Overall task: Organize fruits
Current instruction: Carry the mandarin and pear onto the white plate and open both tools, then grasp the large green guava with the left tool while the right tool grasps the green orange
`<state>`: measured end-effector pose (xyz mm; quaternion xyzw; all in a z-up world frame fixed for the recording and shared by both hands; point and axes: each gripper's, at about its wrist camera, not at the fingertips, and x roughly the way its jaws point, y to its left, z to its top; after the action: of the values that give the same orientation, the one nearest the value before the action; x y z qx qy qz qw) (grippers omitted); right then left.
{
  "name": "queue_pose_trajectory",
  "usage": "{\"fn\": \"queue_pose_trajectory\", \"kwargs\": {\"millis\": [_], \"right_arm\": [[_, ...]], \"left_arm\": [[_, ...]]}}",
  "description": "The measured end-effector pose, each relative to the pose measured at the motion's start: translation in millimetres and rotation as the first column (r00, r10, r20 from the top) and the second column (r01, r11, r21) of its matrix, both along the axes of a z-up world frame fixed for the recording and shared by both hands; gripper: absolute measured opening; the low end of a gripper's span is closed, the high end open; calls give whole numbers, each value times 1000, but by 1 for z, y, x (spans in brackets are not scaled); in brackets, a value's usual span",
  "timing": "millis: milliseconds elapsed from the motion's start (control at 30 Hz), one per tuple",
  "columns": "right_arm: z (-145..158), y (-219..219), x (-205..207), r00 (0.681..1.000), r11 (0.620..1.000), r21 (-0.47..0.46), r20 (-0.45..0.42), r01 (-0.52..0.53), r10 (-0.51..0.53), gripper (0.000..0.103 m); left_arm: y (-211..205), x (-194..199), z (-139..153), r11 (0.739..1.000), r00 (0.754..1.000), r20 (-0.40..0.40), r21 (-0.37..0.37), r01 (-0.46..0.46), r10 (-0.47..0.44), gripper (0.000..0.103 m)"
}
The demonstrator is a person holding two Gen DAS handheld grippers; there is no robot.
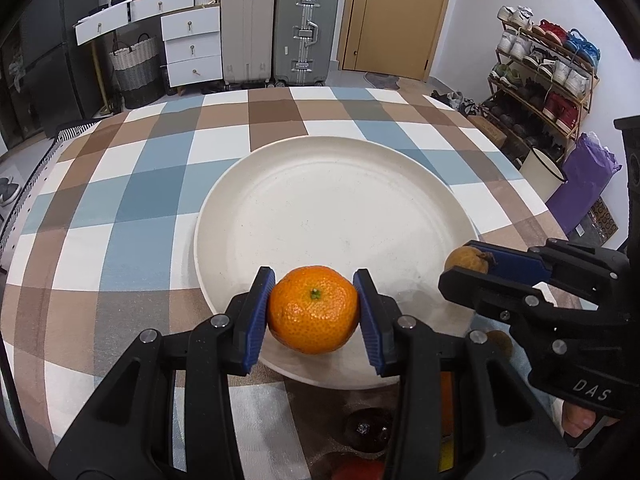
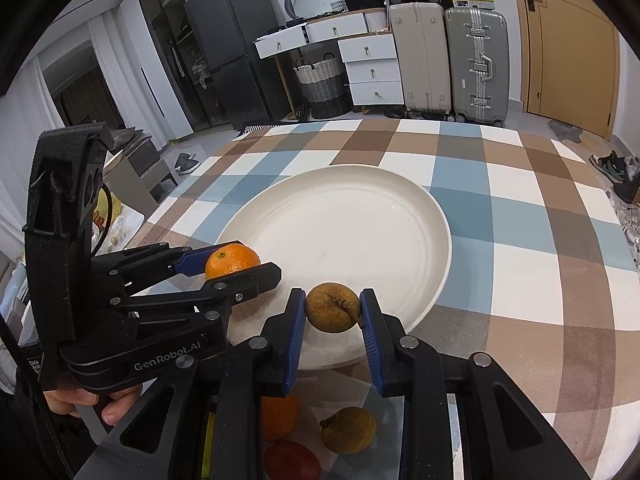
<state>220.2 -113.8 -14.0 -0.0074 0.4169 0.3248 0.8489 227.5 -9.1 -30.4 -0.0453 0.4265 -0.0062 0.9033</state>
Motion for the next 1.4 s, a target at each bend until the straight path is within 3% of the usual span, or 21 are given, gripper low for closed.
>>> {"fn": "queue_pose_trajectory", "kwargs": {"millis": [200,267,367,400,467,533,600,667,1400], "right_arm": [[1,-1,-1,1000,1000,-7,6,9,-9,28],[3,-3,-1,1000,1000,-8,12,17,-17,34],[10,-8,-4,999,1000,-8,40,29,-29,44],[13,-10,-6,998,999,-3,45,34,-34,51],[17,-16,-9,998,999,2,43,38,-38,60],[19,-21,-12,999,1000,11,23,27,-28,80],[21,-28,-16,1000,999,28,-10,25,-24,97],[24,-34,-21,999,999,24,-7,43,-42,102],[33,-58,-81,998,997,-30,19,66,-65,103]], "left_arm": [[3,-3,5,1000,1000,16,-12,-7,7,39],[5,-5,8,1000,1000,14,-22,-2,2,44],[5,-12,13,1000,1000,20,-6,-3,3,69],[5,-15,14,1000,1000,23,2,-7,7,84],[7,-23,19,1000,999,42,-2,-12,13,89],[8,-30,22,1000,999,39,-13,-12,12,103],[10,-38,25,1000,998,48,-2,-31,31,103],[11,-46,28,999,998,44,7,-34,33,103],[-1,-117,38,999,999,25,35,-30,30,103]]}}
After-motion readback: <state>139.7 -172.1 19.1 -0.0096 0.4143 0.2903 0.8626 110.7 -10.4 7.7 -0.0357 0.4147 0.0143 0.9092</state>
